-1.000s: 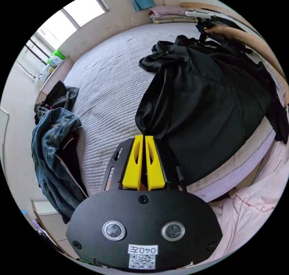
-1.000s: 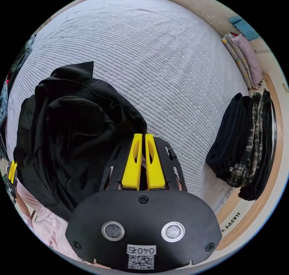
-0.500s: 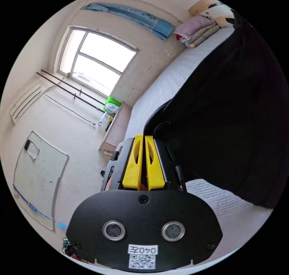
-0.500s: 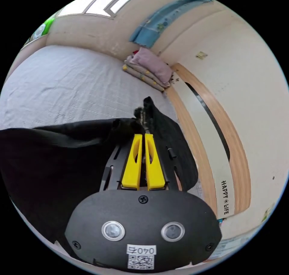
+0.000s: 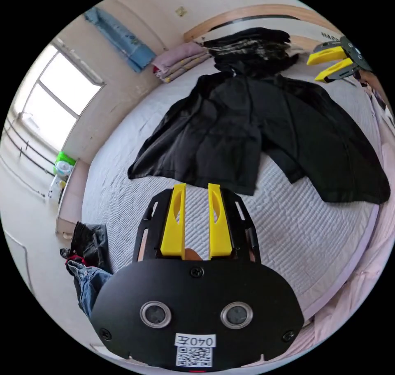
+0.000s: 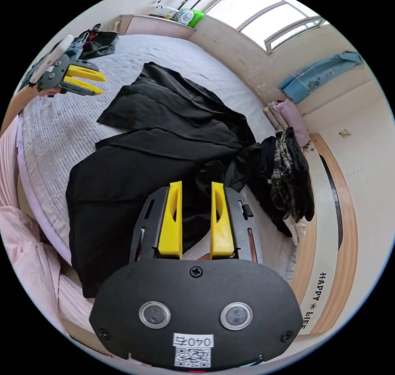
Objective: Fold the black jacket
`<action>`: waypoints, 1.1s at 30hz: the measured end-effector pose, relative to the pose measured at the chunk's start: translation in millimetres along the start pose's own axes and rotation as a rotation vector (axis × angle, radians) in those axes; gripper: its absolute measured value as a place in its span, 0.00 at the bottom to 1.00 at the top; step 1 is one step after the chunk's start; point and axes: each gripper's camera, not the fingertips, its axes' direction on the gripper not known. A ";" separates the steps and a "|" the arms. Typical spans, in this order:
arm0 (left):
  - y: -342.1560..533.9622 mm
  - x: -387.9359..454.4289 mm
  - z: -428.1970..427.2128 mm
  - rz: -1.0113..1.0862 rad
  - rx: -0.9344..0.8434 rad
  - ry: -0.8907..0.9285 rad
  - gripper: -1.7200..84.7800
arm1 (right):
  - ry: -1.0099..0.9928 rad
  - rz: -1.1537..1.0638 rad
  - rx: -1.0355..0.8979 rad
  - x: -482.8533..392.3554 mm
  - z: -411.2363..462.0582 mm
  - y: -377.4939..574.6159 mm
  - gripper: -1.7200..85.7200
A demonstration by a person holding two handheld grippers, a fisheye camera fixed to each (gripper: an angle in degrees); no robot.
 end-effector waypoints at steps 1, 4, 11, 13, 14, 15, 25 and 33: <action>-6.7 9.2 3.7 0.038 0.002 0.070 0.08 | -0.003 0.008 0.012 -7.0 -5.1 10.4 0.12; -28.0 11.9 27.5 0.055 -0.022 0.163 0.08 | -0.063 0.086 0.026 -18.7 -22.1 53.4 0.11; -13.9 -53.3 33.8 -0.344 -0.063 0.147 0.01 | -0.297 0.214 0.048 0.2 -31.9 134.4 0.08; -4.1 -55.4 26.9 -0.418 -0.037 0.342 0.01 | -0.345 0.193 0.061 -11.1 -24.2 140.7 0.09; -4.1 -52.5 28.4 -0.415 -0.042 0.376 0.01 | -0.362 0.163 0.063 -24.5 -15.7 140.6 0.11; -4.7 -45.4 33.7 -0.411 -0.060 0.422 0.02 | -0.373 0.124 0.057 -40.9 -5.8 138.8 0.13; -6.9 -8.6 35.2 -0.333 -0.119 0.027 0.06 | -0.363 0.008 0.005 -111.6 45.5 146.2 0.15; 22.8 -106.7 77.3 -0.414 -0.340 -0.190 0.03 | -0.342 0.059 -0.060 -87.5 74.6 160.0 0.15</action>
